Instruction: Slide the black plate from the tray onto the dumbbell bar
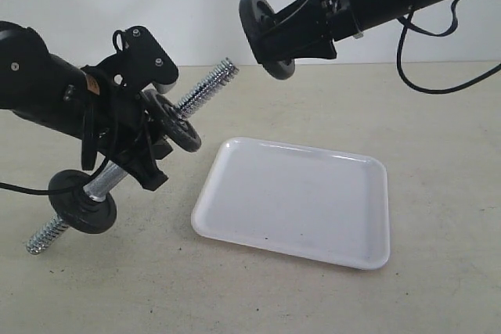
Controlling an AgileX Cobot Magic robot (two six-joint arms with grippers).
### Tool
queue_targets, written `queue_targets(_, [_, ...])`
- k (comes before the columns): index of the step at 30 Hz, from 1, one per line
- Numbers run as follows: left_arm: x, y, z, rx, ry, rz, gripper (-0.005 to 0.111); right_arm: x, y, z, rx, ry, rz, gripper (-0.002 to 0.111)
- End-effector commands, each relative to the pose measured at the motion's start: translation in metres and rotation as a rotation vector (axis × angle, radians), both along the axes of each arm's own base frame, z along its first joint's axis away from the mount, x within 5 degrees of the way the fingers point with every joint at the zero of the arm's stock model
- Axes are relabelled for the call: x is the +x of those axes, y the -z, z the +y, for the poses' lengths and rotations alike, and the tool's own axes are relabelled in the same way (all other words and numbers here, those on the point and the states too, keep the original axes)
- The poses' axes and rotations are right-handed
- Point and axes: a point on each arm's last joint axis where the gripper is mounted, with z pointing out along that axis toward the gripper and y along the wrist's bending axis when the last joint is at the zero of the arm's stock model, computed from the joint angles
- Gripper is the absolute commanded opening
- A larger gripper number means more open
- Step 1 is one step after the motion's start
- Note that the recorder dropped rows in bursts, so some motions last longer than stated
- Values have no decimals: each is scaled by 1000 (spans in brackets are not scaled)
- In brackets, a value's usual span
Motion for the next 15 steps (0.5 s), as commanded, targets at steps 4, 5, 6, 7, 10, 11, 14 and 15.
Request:
queue_targets(4, [6, -38, -12, -72, 62, -247, 4, 0, 3, 18, 60, -35, 25, 0])
queue_targets(5, [6, -38, -12, -72, 62, -247, 4, -1, 3, 19, 60, -39, 21, 0])
queue_targets(6, [6, -38, -12, -72, 61, -243, 4, -1, 3, 19, 60, -39, 21, 0])
queue_targets(7, [6, -38, -12, -72, 61, -243, 4, -1, 3, 19, 60, -39, 21, 0])
queue_targets(10, [6, -38, -12, -72, 61, -243, 4, 0, 3, 18, 60, -35, 25, 0])
queue_targets(11, [6, -38, -12, -74, 59, -242, 4, 0, 3, 18, 60, -35, 25, 0])
queue_targets(14, [6, -38, -12, -74, 59, -242, 4, 0, 3, 18, 58, -35, 27, 0])
queue_targets(15, [6, -38, -12, -72, 59, -238, 4, 0, 3, 18, 59, -34, 29, 0])
